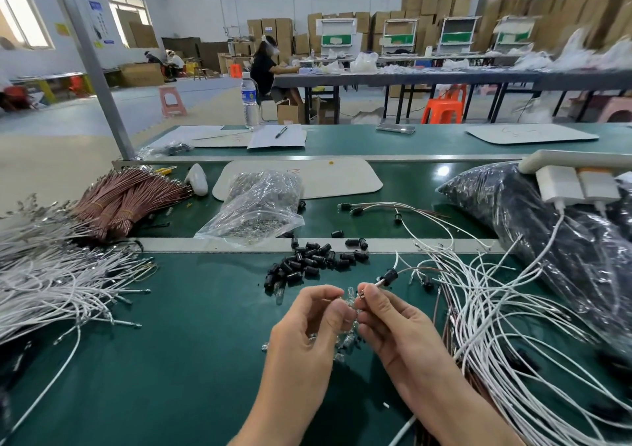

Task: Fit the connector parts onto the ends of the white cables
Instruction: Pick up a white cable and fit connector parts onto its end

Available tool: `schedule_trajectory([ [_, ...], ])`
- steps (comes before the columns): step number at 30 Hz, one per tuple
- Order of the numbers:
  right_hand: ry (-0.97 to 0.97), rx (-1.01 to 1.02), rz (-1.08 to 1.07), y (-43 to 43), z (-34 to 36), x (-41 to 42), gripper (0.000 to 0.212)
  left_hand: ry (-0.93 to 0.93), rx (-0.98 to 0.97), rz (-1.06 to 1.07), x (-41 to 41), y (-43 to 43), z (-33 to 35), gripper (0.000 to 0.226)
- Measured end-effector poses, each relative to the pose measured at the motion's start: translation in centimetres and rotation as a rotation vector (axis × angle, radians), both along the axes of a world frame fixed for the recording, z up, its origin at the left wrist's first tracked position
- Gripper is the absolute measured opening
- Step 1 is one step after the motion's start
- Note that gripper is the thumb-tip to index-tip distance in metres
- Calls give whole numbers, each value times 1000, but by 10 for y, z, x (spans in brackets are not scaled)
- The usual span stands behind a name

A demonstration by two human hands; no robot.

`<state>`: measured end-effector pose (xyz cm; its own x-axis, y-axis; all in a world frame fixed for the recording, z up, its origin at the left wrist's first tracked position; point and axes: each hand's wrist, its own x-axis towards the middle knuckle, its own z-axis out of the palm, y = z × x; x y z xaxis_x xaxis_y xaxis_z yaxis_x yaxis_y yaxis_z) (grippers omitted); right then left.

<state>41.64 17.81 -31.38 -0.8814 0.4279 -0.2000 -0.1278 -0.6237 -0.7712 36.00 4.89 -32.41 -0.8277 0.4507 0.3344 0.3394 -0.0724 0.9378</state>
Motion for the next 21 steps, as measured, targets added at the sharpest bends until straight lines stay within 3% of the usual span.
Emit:
schedule_trajectory([
  [5, 4, -2, -1, -1, 0, 0, 25, 45, -41, 69, -1, -2, 4, 11],
  [11, 4, -4, 9, -2, 0, 0, 25, -108, 72, 38, 3, -1, 8, 17],
  [14, -2, 1, 24, -3, 0, 1, 24, -180, 94, -26, 3, 0, 7, 9],
  [21, 13, -43, 25, -3, -1, 0, 20, -186, 158, -60, 4, 2, 9, 11],
])
